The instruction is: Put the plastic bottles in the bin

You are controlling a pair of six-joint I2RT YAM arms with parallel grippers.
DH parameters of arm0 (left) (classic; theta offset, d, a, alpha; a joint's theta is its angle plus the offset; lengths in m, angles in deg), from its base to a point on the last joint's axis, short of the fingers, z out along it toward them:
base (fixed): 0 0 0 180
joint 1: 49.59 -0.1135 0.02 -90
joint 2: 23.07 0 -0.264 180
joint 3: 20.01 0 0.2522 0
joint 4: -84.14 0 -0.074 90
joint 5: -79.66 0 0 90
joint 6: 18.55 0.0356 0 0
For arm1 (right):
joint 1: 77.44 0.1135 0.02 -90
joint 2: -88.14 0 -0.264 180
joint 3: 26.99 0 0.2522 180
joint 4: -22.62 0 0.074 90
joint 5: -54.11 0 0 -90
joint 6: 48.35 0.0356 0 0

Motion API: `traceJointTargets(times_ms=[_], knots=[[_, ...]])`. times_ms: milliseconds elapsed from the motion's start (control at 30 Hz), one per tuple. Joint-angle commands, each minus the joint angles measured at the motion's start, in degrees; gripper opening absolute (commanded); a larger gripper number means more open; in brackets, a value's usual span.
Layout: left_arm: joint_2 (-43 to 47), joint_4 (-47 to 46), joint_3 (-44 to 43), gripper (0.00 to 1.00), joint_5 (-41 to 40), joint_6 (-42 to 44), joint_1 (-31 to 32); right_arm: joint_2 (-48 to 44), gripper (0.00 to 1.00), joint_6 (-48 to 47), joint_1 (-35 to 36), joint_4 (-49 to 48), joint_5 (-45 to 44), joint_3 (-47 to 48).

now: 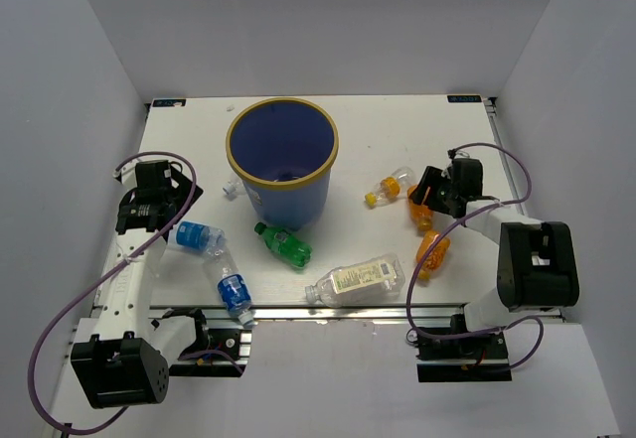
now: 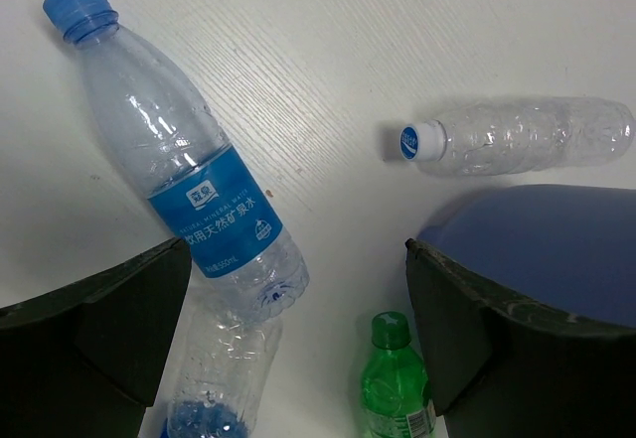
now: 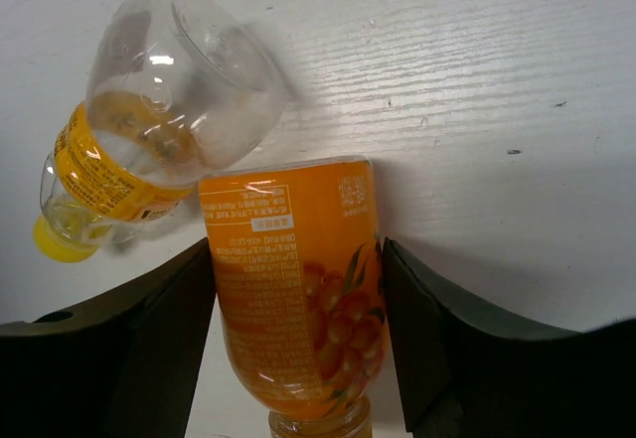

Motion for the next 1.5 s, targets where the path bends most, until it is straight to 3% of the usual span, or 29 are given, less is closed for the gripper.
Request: traceJointTargets(times_ms=[0,233,367,467,500,700,867,933,967,1033,1233,1333,1467], knots=[[0.8,-1.48,0.15,0.98,0.42,0.54,0.14,-1.19,0.48,-0.94,0.23,-2.83,-0.74,2.2],[-0.6,-0.7,-0.11,0.98,0.15,0.19,0.06,-9.88,0.46,-3.75,0.22,2.43,-0.05,14.04],[-0.87,-0.78,0.06,0.98,0.07,0.1,0.14,-15.6,0.46,-1.74,0.84,-0.27,11.71,19.85],[-0.78,-0.96,0.16,0.98,0.24,0.1,0.06,-17.2,0.47,-2.43,6.62,-1.52,16.22,26.08],[-0.78,-0.87,0.07,0.98,0.24,0.01,0.05,-17.02,0.47,-3.39,11.69,-1.08,16.13,27.94],[-0.52,-1.92,0.42,0.98,0.59,0.01,-0.03,-6.67,0.51,-9.45,28.95,0.5,17.63,42.79],[-0.43,-2.63,0.33,0.98,2.7,0.62,-1.18,9.24,0.58,-16.23,37.39,13.3,14.55,58.87],[0.18,-2.8,0.51,0.98,2.62,0.8,-1.09,14.87,0.65,-17.81,38.45,17.62,14.37,67.83],[0.45,-2.89,0.68,0.98,2.88,0.89,-1.18,16.54,0.78,-18.6,39.24,22.08,14.2,70.64],[0.71,-3.15,0.94,0.98,3.05,0.8,-1.09,19.45,0.89,-19.04,39.51,24.93,14.63,76.11],[0.01,-3.42,1.47,0.98,3.84,0.71,-1.18,15.77,0.89,-24.31,39.16,26.17,12.45,72.45],[-0.17,-3.59,1.47,0.98,3.93,0.71,-1.18,10.51,0.89,-22.23,37.58,25.04,9.72,67.7],[-0.78,-3.42,1.38,0.98,4.2,0.71,-1.26,-1.95,0.89,-16.09,32.93,14.25,6.39,48.68]])
